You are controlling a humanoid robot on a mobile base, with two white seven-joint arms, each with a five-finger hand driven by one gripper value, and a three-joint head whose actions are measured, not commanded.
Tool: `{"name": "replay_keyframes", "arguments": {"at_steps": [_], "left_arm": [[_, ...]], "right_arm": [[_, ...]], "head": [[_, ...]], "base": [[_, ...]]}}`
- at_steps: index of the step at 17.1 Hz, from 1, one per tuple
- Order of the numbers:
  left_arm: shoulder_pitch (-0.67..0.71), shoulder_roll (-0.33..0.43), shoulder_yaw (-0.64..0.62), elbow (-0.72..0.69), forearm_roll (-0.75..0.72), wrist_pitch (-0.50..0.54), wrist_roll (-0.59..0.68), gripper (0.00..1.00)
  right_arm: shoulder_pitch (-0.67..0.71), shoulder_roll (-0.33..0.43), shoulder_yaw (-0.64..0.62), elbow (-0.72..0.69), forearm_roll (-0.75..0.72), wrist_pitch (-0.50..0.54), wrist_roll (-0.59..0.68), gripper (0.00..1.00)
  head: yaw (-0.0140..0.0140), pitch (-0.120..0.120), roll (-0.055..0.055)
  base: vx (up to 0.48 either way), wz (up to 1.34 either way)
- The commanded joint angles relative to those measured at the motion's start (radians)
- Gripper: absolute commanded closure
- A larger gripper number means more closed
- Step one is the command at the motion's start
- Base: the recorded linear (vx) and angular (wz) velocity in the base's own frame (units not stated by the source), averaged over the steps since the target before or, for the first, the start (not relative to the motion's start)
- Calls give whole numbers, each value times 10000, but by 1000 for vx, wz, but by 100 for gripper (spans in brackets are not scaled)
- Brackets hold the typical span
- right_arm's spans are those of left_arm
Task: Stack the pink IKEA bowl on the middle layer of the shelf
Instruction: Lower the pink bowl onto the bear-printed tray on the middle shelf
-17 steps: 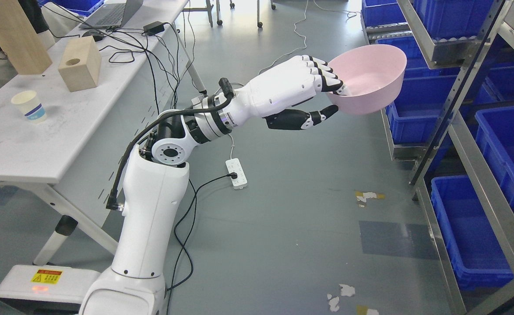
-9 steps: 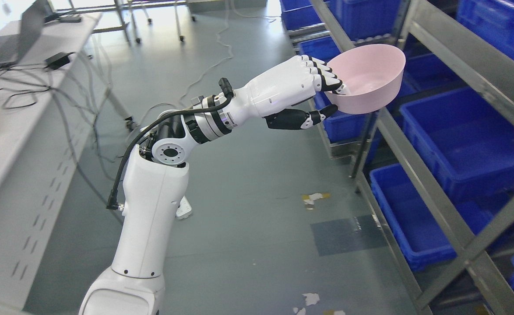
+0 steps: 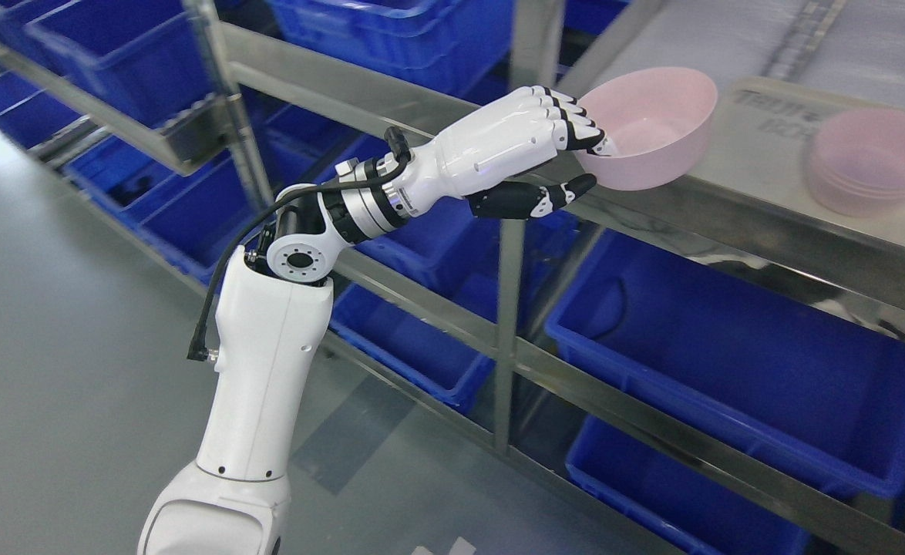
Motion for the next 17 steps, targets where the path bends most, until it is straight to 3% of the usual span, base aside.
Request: {"name": "replay_keyframes", "arguments": {"at_steps": [1,5,8,17], "left_arm": [[-1153,176,920,582,-660,2,-254,96],[-2014,176,2210,1029,-3527,123,-1602,96],[-2122,201,2258,1319,-4497,339,-1866,96],[-1985,232,1460,1857,-4897,324,-1882,96]], "right_arm": [[-7,-174,46,-175,3,4,5,0],[-7,-174,46,-175,2,4,5,0],[-7,-174,46,-175,3,4,5,0],[-7,-174,46,-175,2,4,5,0]], "head": [[0,0,0],[0,0,0],[0,0,0],[0,-4,0]], "base": [[63,-1389],[78,-1161],[84,-702],[36,-267]]}}
